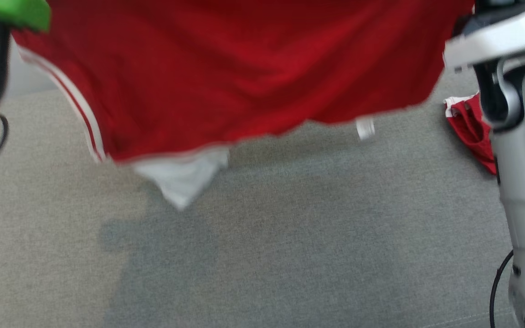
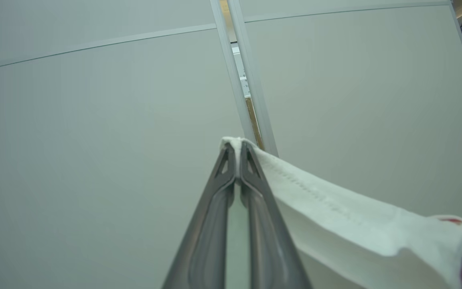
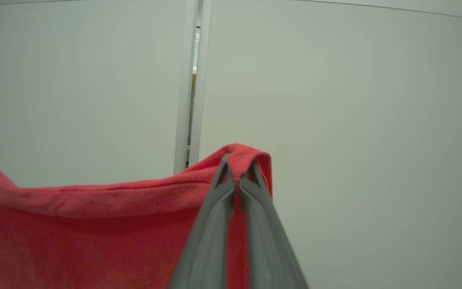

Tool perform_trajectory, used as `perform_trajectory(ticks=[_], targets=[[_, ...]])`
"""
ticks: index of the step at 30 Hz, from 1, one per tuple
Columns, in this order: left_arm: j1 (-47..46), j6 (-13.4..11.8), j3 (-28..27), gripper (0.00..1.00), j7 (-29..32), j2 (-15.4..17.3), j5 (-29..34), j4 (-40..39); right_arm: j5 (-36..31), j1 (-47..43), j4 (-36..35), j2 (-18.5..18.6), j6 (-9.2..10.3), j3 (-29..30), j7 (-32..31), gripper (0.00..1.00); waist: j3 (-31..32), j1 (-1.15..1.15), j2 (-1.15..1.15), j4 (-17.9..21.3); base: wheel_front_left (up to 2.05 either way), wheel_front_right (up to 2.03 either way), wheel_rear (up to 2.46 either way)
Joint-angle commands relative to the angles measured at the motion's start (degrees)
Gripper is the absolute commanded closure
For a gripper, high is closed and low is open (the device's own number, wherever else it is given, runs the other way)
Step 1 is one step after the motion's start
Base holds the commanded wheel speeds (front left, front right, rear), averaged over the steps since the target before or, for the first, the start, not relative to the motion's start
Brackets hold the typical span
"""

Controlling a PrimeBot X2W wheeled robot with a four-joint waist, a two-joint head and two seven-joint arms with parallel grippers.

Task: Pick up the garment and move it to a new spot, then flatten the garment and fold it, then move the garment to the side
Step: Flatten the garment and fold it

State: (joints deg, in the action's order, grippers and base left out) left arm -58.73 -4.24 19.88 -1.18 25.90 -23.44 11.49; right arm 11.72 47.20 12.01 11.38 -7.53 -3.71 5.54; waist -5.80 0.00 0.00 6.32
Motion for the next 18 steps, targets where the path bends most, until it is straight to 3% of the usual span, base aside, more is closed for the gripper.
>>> perform_trajectory(ticks=[1, 4, 8, 14, 18], targets=[[-4.86, 0.37, -0.17, 1.00, -1.69, -0.85, 1.37, 3.50, -1.70, 4.58, 4.74, -0.13, 0.10, -0.76, 1.85, 1.00, -5.86, 0.00, 0.00, 0.39, 0.00, 0.00, 0.00], [-14.19, -0.02, 0.12, 1.00, -7.05, -3.74, 3.23, 11.78, -5.92, 14.81, 16.64, -1.31, 0.10, 1.28, 6.38, 1.00, -7.53, 0.00, 0.00, -0.42, 0.00, 0.00, 0.00], [-18.19, 1.07, 1.47, 1.00, -11.07, -7.60, 3.28, 20.81, -11.13, 21.27, 27.56, -3.81, 0.08, 6.86, 8.78, 1.00, -11.31, 0.00, 0.00, -2.94, 0.00, 0.00, 0.00], [-13.57, 1.67, 1.17, 1.00, -13.30, -12.53, 0.54, 30.68, -12.34, 21.23, 38.98, -5.45, 0.11, 6.88, 9.62, 1.00, -19.36, 0.00, 0.00, -6.17, 0.00, 0.00, 0.00], [-9.26, 2.56, 0.38, 1.00, -13.95, -14.89, -0.81, 34.45, -11.32, 18.40, 41.44, -5.40, 0.10, 6.94, 9.66, 1.00, -23.67, 0.00, 0.00, -7.53, 0.00, 0.00, 0.00]])
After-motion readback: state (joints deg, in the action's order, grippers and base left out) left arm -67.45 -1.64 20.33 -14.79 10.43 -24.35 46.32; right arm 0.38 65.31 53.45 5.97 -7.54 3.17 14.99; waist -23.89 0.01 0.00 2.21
